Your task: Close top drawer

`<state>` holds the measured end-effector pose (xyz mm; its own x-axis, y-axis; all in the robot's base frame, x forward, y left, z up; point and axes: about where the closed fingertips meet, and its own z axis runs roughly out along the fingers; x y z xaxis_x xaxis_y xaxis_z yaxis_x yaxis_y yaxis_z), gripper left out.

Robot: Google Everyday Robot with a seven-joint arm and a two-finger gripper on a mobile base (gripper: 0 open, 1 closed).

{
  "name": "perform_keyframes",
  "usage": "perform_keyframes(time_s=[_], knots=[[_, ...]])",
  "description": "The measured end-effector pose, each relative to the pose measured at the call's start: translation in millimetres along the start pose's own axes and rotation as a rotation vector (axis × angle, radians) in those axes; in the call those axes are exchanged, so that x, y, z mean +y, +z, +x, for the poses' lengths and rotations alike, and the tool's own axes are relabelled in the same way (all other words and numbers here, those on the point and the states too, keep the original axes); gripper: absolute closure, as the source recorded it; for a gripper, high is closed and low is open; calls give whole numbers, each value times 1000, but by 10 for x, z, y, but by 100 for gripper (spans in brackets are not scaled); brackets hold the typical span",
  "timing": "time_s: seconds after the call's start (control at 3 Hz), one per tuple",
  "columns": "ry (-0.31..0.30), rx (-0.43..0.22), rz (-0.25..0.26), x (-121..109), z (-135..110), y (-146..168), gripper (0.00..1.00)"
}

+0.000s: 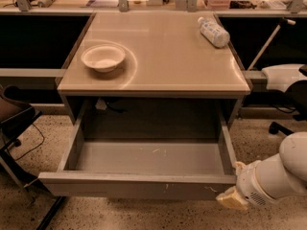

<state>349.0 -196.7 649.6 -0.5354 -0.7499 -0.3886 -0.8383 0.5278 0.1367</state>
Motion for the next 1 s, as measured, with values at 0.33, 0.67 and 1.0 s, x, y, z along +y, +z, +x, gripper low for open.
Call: perform_keyframes(time_s=[0.33, 0.67, 1.0], knots=[[0, 0, 0, 3, -18, -35, 89], [-4, 1, -1, 0, -62, -54, 100], [-5, 1, -1, -8, -89, -90, 100]])
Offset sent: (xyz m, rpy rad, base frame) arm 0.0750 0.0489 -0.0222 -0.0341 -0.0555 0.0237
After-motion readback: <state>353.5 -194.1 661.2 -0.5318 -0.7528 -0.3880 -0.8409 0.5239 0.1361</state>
